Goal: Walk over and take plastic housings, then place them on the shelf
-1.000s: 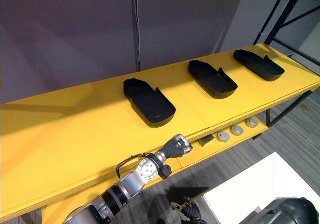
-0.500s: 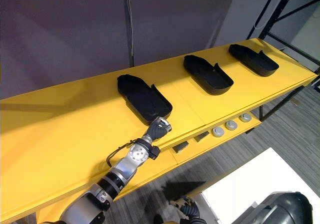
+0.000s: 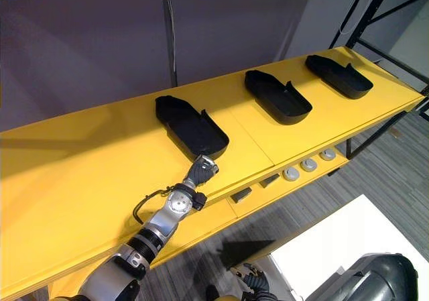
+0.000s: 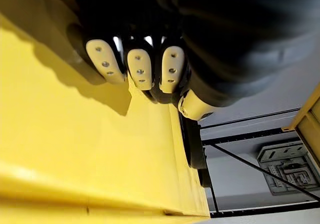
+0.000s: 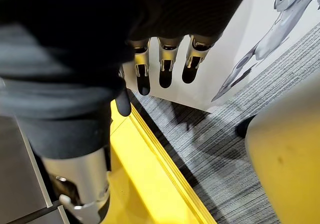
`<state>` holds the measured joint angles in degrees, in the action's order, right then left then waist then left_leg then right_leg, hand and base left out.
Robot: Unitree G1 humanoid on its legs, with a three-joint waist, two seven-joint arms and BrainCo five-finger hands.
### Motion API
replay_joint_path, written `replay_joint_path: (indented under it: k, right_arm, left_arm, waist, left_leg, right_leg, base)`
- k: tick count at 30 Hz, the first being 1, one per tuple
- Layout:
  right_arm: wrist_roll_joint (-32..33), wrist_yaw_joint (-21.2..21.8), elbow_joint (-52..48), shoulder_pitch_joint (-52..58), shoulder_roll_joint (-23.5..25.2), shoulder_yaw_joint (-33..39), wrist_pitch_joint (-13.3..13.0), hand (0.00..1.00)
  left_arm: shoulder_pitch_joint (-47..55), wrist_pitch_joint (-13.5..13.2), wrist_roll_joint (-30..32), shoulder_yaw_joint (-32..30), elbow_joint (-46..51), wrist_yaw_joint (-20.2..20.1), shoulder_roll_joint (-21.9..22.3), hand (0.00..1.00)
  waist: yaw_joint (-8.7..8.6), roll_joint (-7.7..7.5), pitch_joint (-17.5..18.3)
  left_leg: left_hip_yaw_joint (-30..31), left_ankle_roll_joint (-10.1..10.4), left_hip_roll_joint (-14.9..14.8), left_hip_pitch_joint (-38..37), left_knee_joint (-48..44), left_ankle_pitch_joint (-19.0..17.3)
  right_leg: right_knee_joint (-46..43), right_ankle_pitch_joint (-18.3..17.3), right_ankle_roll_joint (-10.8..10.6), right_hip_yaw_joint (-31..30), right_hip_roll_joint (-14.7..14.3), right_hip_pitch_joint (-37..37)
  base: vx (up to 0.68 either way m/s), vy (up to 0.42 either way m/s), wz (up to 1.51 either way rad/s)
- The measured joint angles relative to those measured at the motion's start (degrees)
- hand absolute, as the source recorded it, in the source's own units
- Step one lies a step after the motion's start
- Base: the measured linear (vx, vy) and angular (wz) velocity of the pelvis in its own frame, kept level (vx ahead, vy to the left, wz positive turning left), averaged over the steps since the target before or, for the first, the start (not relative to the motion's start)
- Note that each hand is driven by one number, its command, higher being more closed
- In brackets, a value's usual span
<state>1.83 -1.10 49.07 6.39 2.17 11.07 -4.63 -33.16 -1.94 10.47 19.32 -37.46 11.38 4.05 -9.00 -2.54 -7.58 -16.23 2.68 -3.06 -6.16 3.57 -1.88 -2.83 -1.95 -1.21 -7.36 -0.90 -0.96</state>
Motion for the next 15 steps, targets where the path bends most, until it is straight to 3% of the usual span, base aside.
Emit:
replay_joint_path:
  k: [5,15]
  right_arm:
    - [0.28,-0.07,-0.05,-0.15,-0.05,0.0,-0.1,0.0]
    - [0.66,-0.12,-0.04,-0.77,-0.24,-0.01,-0.29,0.0]
  left_arm:
    - [-1.61,0.09,0.41,-2.27,-0.45,2.04,-0.98,1.0]
    - [-2.4,-0.13,0.37,-4.25,-0.76,2.29,-1.55,1.0]
  waist:
    - [-0.07,0.13,-0.66]
    - [-1.32,0.71,-1.23]
  left_leg:
    - [0.04,0.04,0.03,0.0,0.01,-0.03]
    - [0.51,0.03,0.25,0.03,-0.07,-0.04]
  right_leg:
    - [0.46,0.13,0.04,0.02,0.0,0.2]
    - [0.83,0.24,0.05,0.16,0.23,0.84]
  base:
    - [-0.02,0.004,0.0]
    - [0.0,0.0,0.0]
